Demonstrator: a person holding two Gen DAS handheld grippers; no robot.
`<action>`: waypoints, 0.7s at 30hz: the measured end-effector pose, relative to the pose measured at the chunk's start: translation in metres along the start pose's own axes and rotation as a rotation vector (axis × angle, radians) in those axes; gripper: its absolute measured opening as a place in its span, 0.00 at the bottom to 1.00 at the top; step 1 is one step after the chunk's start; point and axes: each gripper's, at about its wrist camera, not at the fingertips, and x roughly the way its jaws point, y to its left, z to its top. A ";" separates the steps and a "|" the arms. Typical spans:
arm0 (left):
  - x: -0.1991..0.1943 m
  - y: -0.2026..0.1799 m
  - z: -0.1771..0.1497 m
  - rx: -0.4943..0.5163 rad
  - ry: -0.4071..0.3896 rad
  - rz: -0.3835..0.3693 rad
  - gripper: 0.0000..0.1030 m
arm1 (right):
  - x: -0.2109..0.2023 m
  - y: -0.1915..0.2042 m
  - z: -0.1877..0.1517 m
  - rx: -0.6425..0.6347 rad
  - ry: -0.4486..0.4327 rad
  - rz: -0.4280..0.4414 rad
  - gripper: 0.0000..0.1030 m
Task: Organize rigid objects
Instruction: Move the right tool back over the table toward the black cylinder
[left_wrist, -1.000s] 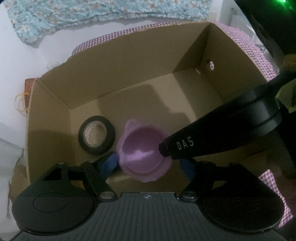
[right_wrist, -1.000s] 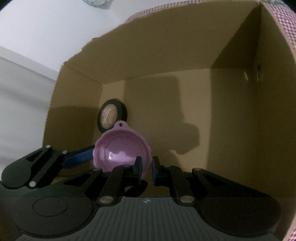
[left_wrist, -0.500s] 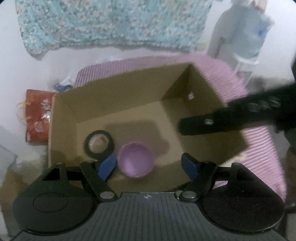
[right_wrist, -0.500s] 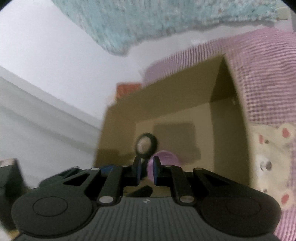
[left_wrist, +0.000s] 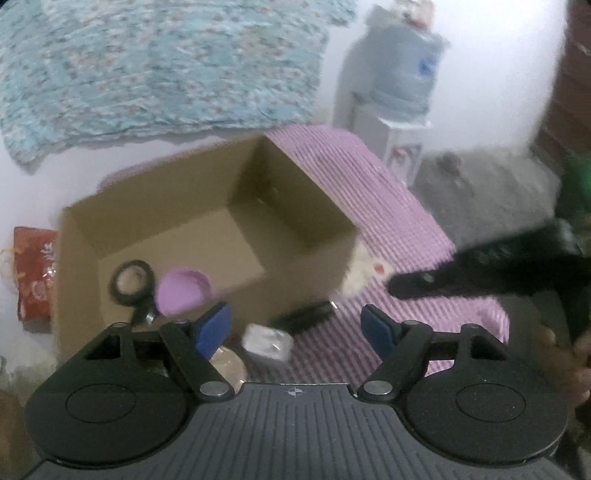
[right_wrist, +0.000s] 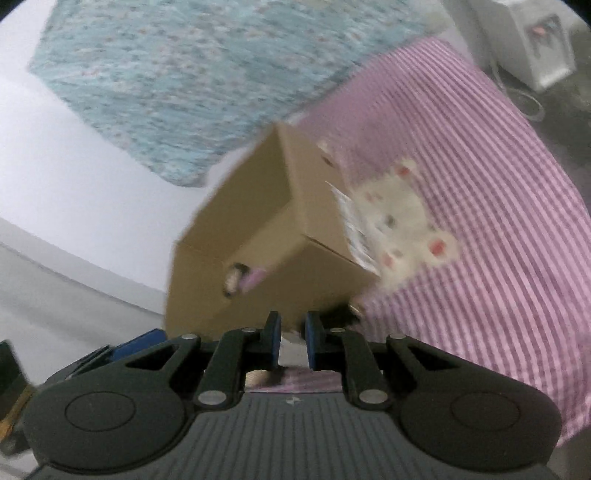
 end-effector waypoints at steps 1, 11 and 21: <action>0.006 -0.004 -0.005 0.013 0.010 -0.008 0.71 | 0.003 -0.005 -0.002 0.003 0.000 -0.009 0.15; 0.060 -0.017 -0.024 0.047 0.112 -0.020 0.60 | 0.070 -0.017 0.013 -0.121 0.010 -0.039 0.15; 0.068 -0.020 -0.036 0.052 0.159 -0.041 0.59 | 0.080 -0.013 -0.003 -0.239 0.166 0.035 0.15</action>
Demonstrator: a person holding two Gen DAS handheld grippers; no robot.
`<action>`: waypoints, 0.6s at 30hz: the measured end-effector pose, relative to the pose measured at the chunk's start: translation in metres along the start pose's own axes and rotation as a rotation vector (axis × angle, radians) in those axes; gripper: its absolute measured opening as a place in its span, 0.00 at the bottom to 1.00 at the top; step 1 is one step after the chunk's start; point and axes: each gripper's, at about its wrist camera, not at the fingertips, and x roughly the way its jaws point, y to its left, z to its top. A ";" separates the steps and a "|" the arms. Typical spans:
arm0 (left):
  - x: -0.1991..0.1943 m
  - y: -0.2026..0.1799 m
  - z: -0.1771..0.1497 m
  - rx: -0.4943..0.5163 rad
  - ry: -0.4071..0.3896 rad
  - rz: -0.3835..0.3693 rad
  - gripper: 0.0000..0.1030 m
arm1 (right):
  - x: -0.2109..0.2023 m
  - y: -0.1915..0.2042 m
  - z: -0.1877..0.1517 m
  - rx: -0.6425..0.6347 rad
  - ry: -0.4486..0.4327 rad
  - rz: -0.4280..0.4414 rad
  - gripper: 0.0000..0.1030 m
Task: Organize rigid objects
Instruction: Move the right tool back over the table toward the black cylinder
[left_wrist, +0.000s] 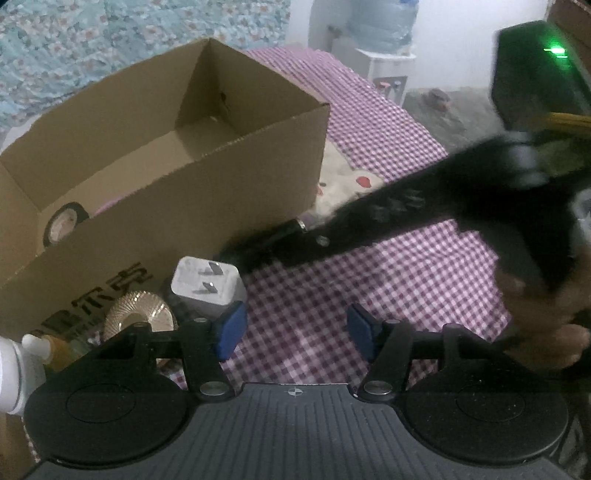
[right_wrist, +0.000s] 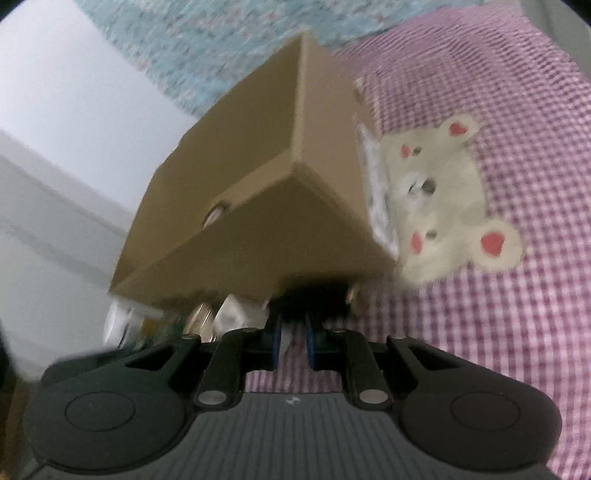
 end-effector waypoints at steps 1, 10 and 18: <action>0.001 -0.001 -0.001 0.002 0.001 -0.003 0.59 | -0.004 0.000 -0.003 -0.009 0.004 -0.002 0.15; 0.013 -0.004 -0.009 0.014 0.014 0.008 0.59 | 0.006 -0.017 0.020 -0.027 -0.062 -0.094 0.15; 0.017 0.001 -0.016 0.024 0.045 -0.007 0.60 | 0.008 -0.006 -0.008 -0.057 0.086 0.115 0.16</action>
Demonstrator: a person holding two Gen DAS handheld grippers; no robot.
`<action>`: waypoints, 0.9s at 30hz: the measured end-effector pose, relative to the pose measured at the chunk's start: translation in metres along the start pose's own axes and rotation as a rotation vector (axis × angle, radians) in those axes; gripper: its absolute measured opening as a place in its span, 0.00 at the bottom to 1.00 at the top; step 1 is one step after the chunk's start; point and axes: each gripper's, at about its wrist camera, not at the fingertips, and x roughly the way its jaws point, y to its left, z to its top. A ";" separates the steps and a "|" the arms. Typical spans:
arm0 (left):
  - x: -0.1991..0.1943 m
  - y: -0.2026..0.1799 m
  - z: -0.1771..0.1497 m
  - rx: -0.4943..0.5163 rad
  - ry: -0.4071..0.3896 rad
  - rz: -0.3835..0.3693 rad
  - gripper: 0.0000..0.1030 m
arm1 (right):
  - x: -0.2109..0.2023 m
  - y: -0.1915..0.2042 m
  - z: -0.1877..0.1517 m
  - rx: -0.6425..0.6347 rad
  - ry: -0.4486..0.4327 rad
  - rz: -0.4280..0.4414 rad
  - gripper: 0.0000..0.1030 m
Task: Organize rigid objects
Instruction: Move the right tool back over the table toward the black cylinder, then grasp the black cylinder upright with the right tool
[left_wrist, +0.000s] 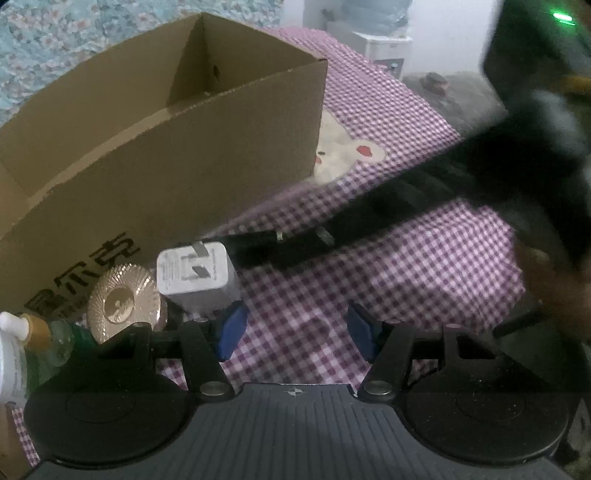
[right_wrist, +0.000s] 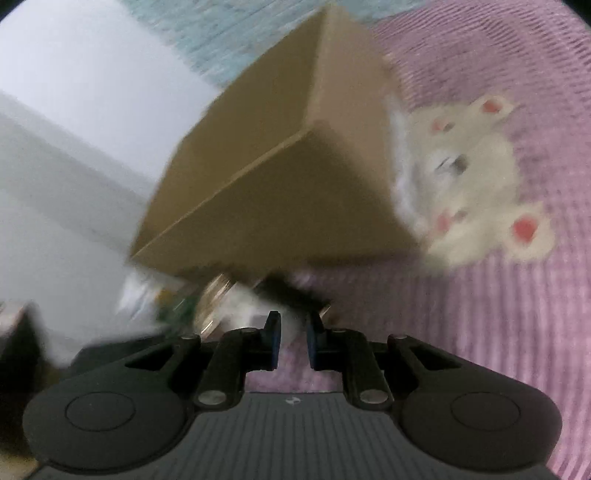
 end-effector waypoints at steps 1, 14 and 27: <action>0.001 0.000 -0.001 0.005 0.006 -0.002 0.60 | -0.004 0.004 -0.007 -0.017 0.016 0.004 0.16; -0.003 0.004 -0.016 -0.004 0.011 0.047 0.60 | 0.010 0.009 0.018 -0.073 -0.090 -0.150 0.16; -0.008 0.017 -0.022 0.003 -0.005 0.046 0.60 | 0.029 0.004 -0.010 0.059 0.092 -0.026 0.21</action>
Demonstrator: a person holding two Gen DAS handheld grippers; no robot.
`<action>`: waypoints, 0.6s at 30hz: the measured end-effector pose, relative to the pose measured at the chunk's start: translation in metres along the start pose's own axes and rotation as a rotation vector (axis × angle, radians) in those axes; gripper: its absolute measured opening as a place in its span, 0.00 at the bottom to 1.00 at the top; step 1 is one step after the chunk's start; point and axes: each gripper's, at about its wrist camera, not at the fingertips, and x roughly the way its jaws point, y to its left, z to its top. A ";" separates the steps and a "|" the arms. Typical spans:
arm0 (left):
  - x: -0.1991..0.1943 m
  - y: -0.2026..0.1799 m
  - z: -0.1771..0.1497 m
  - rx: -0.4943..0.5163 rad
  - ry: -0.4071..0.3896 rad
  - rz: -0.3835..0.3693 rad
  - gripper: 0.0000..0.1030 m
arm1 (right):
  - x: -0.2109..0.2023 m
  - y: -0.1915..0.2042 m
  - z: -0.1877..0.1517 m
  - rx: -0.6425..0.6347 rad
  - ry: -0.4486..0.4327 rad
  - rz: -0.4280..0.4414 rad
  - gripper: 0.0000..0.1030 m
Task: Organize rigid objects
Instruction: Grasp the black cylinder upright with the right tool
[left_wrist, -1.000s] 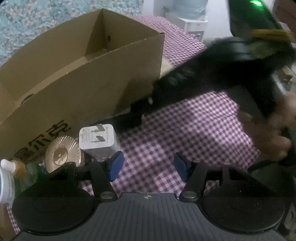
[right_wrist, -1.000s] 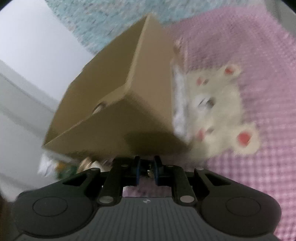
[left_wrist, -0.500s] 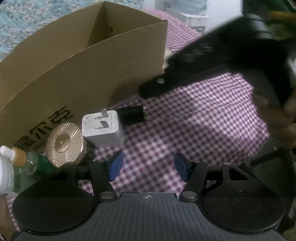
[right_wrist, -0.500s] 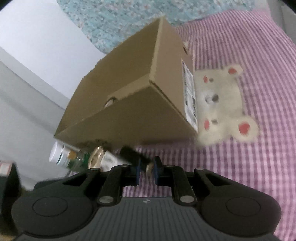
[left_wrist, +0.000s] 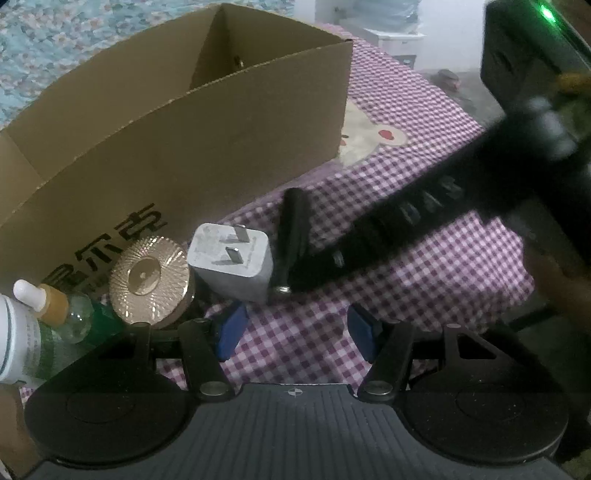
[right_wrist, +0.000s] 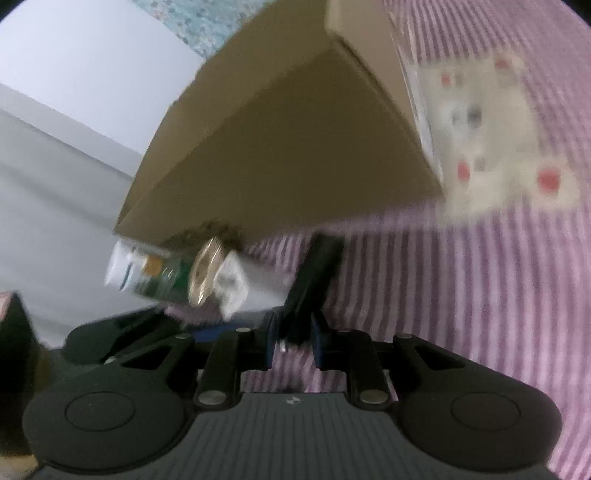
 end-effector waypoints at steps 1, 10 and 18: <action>-0.001 0.000 -0.001 0.003 -0.001 -0.004 0.60 | -0.001 -0.001 -0.004 0.017 0.012 0.023 0.21; 0.001 -0.004 0.001 -0.016 -0.008 -0.002 0.60 | -0.023 -0.002 -0.002 0.123 -0.107 -0.057 0.21; 0.003 -0.006 0.002 -0.014 -0.008 -0.010 0.60 | -0.001 0.030 0.012 0.043 -0.157 -0.264 0.53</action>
